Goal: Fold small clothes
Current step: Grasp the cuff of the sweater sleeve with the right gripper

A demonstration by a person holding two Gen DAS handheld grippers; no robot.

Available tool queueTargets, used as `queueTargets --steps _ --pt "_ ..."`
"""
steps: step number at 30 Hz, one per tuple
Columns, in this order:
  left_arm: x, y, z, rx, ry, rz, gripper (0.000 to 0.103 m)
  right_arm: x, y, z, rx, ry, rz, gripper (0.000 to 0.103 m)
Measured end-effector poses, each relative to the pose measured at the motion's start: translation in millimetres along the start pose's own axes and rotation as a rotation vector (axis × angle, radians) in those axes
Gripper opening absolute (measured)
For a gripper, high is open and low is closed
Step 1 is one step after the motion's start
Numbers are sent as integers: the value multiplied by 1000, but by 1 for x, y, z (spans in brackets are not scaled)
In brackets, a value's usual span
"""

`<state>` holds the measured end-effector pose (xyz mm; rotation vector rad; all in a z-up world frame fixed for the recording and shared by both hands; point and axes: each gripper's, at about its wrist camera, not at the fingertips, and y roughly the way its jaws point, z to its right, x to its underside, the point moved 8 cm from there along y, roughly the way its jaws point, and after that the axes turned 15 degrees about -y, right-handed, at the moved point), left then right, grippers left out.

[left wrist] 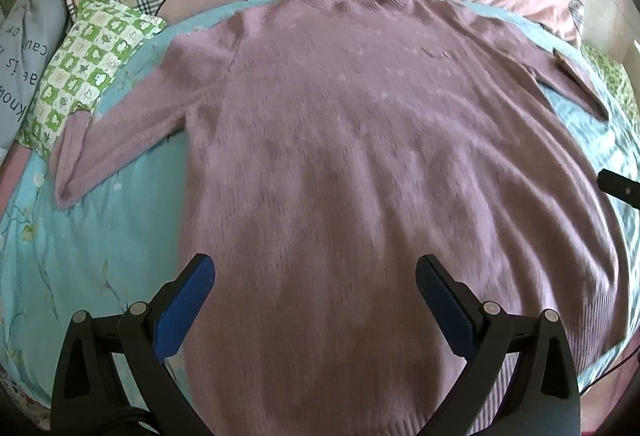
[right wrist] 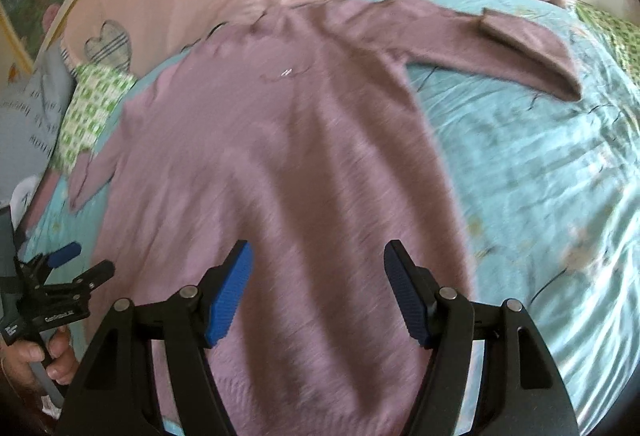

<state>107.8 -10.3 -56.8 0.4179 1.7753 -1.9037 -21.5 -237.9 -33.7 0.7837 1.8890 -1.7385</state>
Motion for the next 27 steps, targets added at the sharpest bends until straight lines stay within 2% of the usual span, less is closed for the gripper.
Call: queueTargets --steps 3,7,16,23,24,25,26,27 --pt "-22 6 1 -2 -16 8 101 -15 -4 23 15 24 23 69" --pt "-52 21 2 -31 -34 -11 101 -36 2 63 80 45 -14 69" --pt "-110 61 11 -76 -65 -40 101 -88 31 202 260 47 -34 69" --pt "-128 92 23 -82 -84 -64 101 -112 78 246 325 -62 -119 68" --pt "-129 95 24 -83 -86 -69 101 -111 85 252 325 -57 -131 67" --pt "-130 99 25 -83 -88 -74 101 -107 93 253 322 -51 -140 54" --pt "-130 102 25 -82 -89 -78 101 -108 94 257 324 -47 -144 37" --pt "-130 105 26 -82 -90 -83 101 -103 97 257 321 -36 -141 30"
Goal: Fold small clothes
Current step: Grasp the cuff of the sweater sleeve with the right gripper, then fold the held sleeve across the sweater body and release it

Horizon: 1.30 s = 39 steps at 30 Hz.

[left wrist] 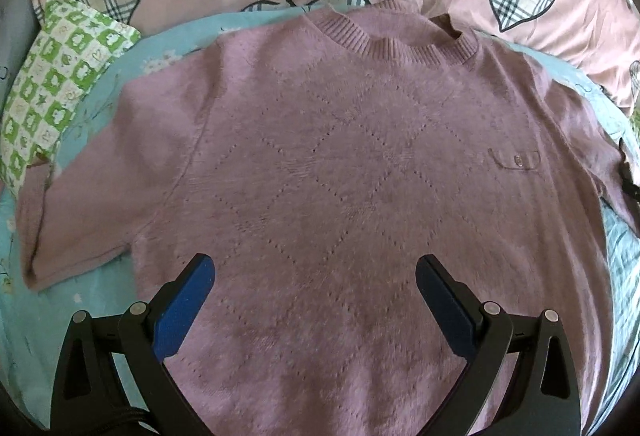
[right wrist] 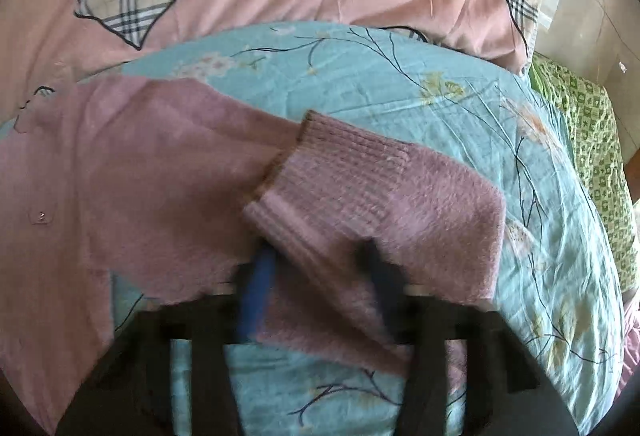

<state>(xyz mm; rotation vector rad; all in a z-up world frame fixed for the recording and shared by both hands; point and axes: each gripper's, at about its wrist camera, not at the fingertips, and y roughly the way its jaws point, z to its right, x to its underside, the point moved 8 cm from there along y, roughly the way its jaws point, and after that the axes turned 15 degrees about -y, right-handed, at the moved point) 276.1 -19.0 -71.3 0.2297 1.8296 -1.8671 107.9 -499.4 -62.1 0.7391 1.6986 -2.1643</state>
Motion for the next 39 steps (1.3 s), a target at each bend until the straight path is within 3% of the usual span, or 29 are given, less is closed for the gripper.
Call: queueTargets --steps 1,2,3,4,8,10,14,21,27,32,36,37,39 --pt "0 3 0 2 0 -5 101 0 0 -1 -3 12 11 13" --pt "-1 5 0 4 0 -7 101 -2 0 -3 -6 25 24 9" --pt "-2 7 0 7 -1 -10 101 -5 -6 -5 -12 37 46 9" --pt "-3 9 -2 11 -5 -14 101 -12 -12 -9 -20 40 121 8" --pt "-5 11 -10 32 -25 -15 101 -48 -49 -57 -193 57 239 8" --pt "-6 11 -17 43 -40 -19 101 -73 -65 -97 -285 25 311 8" --pt "-5 6 -35 76 -75 -30 101 -113 -83 -193 -467 -47 349 8" --pt "1 -10 -68 119 -106 -26 101 -135 -91 -359 -669 -216 303 8" --pt "4 -14 -99 134 -158 -27 101 -130 -77 -437 -752 -273 222 8" --pt "0 -11 -112 156 -198 -42 101 -120 -60 -461 -816 -270 154 8" --pt "-6 -2 -104 187 -209 -69 101 -106 -46 -460 -848 -224 52 24" --pt "-10 2 -99 203 -212 -77 101 -104 -47 -454 -856 -198 50 33" --pt "-15 11 -88 238 -222 -103 101 -101 -57 -436 -860 -138 80 37"
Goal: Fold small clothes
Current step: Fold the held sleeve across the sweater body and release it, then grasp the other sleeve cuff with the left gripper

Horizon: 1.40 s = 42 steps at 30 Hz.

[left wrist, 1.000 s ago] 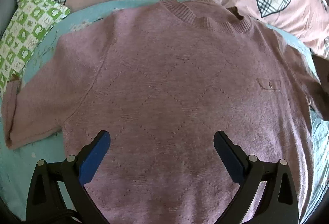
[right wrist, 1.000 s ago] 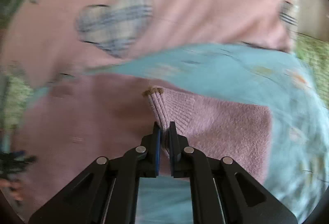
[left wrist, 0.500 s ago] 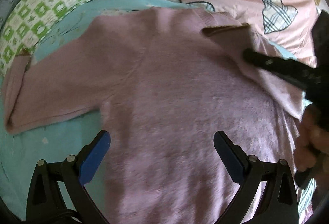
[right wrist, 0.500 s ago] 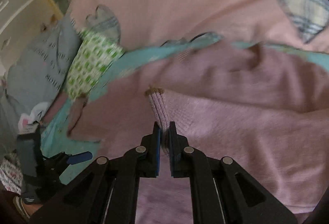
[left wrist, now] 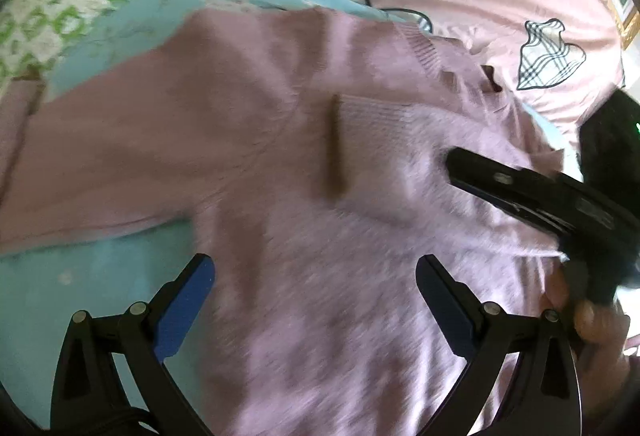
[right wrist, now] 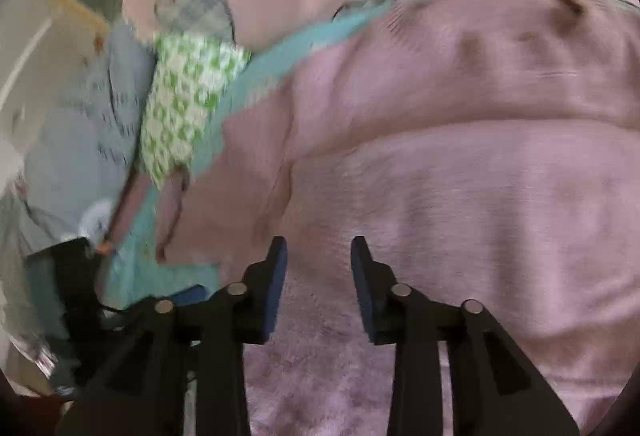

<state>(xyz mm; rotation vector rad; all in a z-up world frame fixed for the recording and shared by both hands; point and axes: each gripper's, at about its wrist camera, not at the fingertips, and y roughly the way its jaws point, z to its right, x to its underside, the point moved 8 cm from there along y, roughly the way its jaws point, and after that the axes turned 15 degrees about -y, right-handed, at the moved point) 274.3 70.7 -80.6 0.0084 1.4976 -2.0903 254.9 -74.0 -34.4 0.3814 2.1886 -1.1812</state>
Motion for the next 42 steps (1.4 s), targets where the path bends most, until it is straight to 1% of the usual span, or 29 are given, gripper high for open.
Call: queueTargets --steps 3,5,6,7,10,11,12,13,14,15,17,19,22,25,27,28,29,30,31,33,34,35,36,37,38,39,40,41,42 --pt "-6 28 16 37 -22 -79 101 1 -39 17 26 62 66 38" --pt "-12 48 24 26 -22 -106 101 5 -70 31 76 103 116 38" --pt "-16 58 28 17 -33 -111 102 7 -83 35 92 118 134 38" --pt "-20 62 32 14 -46 -98 102 11 -97 41 110 133 150 38" --pt "-36 66 46 58 -68 -61 100 23 -124 53 162 162 166 38" --pt "-39 64 52 92 -73 -52 89 28 -132 58 179 174 168 38" --pt "-41 61 61 136 -66 -40 62 32 -137 61 191 182 167 38" --pt "-43 59 66 141 -44 -30 41 37 -142 66 202 194 169 38" --pt "-43 57 68 138 -30 -28 3 41 -148 72 218 211 173 38" --pt "-44 53 68 136 -27 -17 5 45 -154 79 234 224 175 38" --pt "-51 36 63 153 -42 49 5 49 -161 89 263 237 179 38" --pt "-54 28 48 135 -45 87 4 54 -176 104 311 246 188 38" --pt "-59 26 28 98 -58 108 4 59 -194 131 388 280 196 38" --pt "-61 22 17 99 -80 124 4 59 -207 159 449 316 205 38" --pt "-63 22 16 84 -72 142 4 54 -210 176 481 322 201 45" --pt "-63 21 14 84 -78 143 4 52 -208 184 497 324 184 51" --pt "-63 20 11 89 -85 139 4 49 -204 191 507 331 175 56" --pt "-62 23 14 86 -81 130 4 45 -199 199 503 343 169 59" --pt "-60 23 13 77 -68 129 4 42 -191 207 483 353 157 62" --pt "-58 26 19 60 -40 128 4 37 -173 219 432 376 136 62" --pt "-57 26 20 59 -35 128 4 33 -167 221 428 370 135 62" --pt "-57 26 22 55 -30 129 4 27 -164 222 431 340 138 51" --pt "-58 27 23 52 -28 130 4 19 -164 222 453 292 129 34" --pt "-59 27 25 53 -27 129 4 16 -165 223 471 273 109 9" --pt "-60 28 28 62 -25 128 4 10 -172 224 499 259 111 9" --pt "-61 29 33 73 -17 127 4 5 -182 224 528 244 131 8" --pt "-60 29 38 75 -6 130 4 0 -192 226 571 222 143 8" --pt "-58 30 44 74 12 134 4 -4 -200 229 598 210 150 8" --pt "-55 36 49 54 40 132 4 -6 -205 236 615 212 146 8"
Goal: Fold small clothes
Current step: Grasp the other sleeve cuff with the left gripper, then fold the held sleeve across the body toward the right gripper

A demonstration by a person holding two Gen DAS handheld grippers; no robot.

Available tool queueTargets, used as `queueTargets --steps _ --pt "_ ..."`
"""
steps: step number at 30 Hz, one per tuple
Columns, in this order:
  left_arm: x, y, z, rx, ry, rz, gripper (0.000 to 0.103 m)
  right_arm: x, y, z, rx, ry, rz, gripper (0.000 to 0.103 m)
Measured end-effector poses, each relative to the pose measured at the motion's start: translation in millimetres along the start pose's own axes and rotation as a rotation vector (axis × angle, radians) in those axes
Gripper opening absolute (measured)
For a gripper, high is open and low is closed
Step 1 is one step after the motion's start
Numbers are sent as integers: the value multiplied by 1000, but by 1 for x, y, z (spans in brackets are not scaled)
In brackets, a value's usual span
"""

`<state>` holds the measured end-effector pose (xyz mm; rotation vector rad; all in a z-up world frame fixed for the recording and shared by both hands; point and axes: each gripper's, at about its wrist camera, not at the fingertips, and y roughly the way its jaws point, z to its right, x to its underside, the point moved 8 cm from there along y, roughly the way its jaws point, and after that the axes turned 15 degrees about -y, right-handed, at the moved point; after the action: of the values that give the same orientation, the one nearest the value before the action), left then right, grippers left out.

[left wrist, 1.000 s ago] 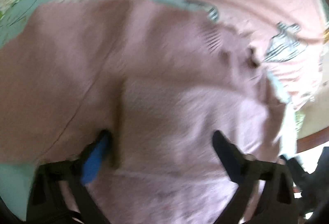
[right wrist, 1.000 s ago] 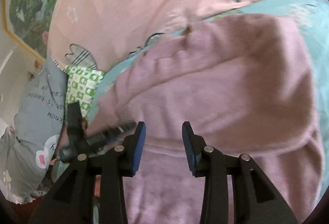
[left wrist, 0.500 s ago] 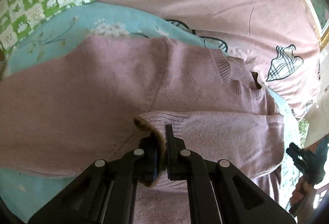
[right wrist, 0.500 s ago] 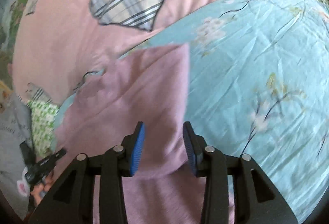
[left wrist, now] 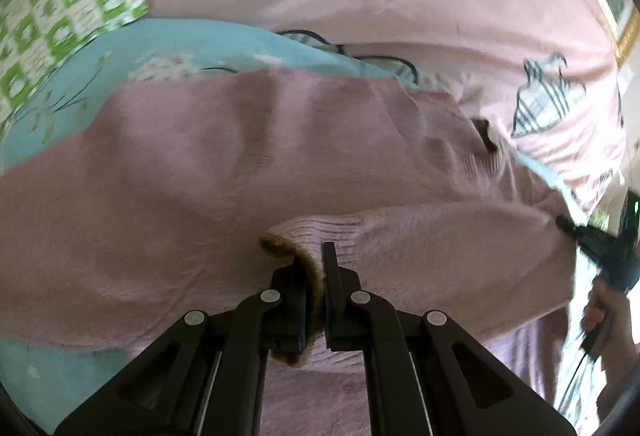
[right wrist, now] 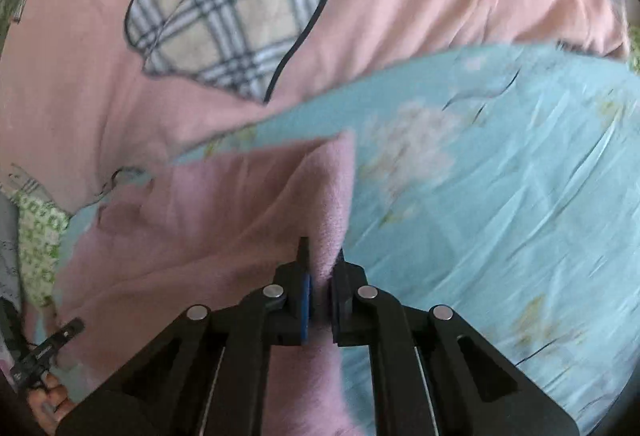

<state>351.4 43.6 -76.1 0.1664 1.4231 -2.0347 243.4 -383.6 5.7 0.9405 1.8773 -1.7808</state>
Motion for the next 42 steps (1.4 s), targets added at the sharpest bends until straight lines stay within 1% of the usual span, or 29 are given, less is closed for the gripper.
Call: queueTargets --steps 3,4,5,6,7,8,10,11,12,14,17,19,20,21,23,25,26,27,28,29,30,33,35,37,38,39,40,41,42 --pt "11 18 -2 -77 37 -11 5 3 19 8 28 -19 -52 8" --pt "12 18 -4 -80 40 -13 7 8 27 8 30 -26 -79 9" --pt "12 15 -5 -83 41 -12 16 11 32 8 33 -25 -92 13" --pt "12 9 -7 -80 36 -11 22 12 29 8 34 -14 -81 15" --pt "12 4 -10 -75 31 -11 24 12 23 10 48 3 -71 25" --pt "11 -3 -15 -79 28 -7 27 13 15 11 68 17 -64 39" --pt "11 -21 -33 -103 11 13 30 16 -1 8 75 28 -37 52" --pt "11 -29 -40 -107 0 21 31 19 -10 4 62 28 -19 52" --pt "10 -40 -55 -120 -27 32 32 23 -19 -3 39 27 -5 52" --pt "8 -56 -78 -145 -63 52 36 35 -33 -17 -12 22 2 52" --pt "2 -87 -121 -226 -108 102 44 55 -45 -46 -89 11 -6 52" --pt "-3 -101 -146 -267 -130 129 54 73 -49 -69 -143 -5 -27 52" --pt "-6 -110 -161 -292 -145 149 62 81 -51 -80 -165 -9 -34 52" --pt "-10 -118 -174 -323 -160 167 68 92 -53 -92 -188 -18 -49 52" --pt "-18 -133 -203 -393 -199 207 70 111 -53 -111 -213 -29 -72 52" --pt "-29 -144 -233 -457 -240 229 76 129 -53 -127 -233 -34 -101 52" --pt "-35 -148 -249 -502 -256 246 78 137 -53 -134 -242 -36 -116 52" --pt "-39 -151 -260 -531 -262 258 80 147 -55 -142 -256 -37 -134 52" --pt "-47 -150 -276 -585 -271 263 82 152 -54 -146 -260 -42 -144 52" --pt "-52 -148 -284 -610 -278 259 83 159 -56 -152 -261 -53 -154 52" --pt "-57 -144 -294 -629 -286 246 83 162 -56 -156 -263 -60 -162 52" --pt "-69 -123 -313 -619 -305 191 83 173 -60 -166 -272 -69 -181 52" --pt "-75 -105 -317 -609 -308 165 83 173 -60 -165 -274 -69 -185 52" --pt "-78 -91 -320 -617 -307 150 82 173 -61 -164 -273 -63 -185 52" --pt "-78 -88 -320 -612 -304 150 75 172 -62 -164 -272 -64 -184 52" --pt "-79 -83 -318 -598 -302 149 56 171 -63 -164 -270 -64 -180 52" --pt "-79 -79 -317 -578 -307 148 42 171 -65 -162 -267 -66 -175 52" --pt "-80 -77 -316 -561 -314 149 13 170 -66 -160 -262 -69 -171 52" --pt "-80 -77 -313 -546 -329 159 5 170 -67 -158 -259 -68 -167 52"
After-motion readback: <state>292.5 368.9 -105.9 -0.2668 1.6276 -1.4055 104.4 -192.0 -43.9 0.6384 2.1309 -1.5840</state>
